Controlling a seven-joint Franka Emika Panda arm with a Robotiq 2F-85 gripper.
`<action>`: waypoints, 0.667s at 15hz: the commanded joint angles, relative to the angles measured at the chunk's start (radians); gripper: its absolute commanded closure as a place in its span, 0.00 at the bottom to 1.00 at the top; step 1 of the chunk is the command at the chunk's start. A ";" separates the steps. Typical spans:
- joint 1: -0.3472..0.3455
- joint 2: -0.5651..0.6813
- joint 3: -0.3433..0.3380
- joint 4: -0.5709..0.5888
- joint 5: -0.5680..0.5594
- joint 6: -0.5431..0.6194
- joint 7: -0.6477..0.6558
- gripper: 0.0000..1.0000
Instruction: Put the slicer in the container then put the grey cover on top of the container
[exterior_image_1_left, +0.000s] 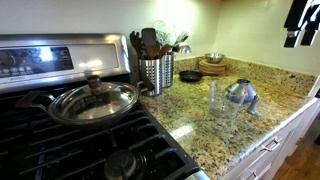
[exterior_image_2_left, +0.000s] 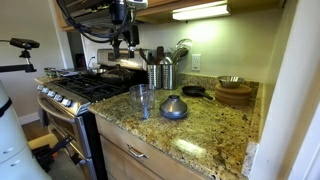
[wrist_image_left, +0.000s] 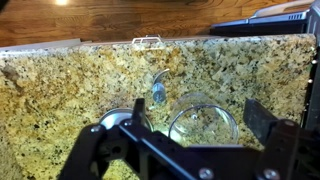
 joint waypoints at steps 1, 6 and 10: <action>0.011 0.008 -0.010 0.001 0.001 0.007 0.003 0.00; 0.001 0.052 -0.024 -0.050 0.029 0.190 0.019 0.00; -0.009 0.117 -0.041 -0.089 0.027 0.334 0.025 0.00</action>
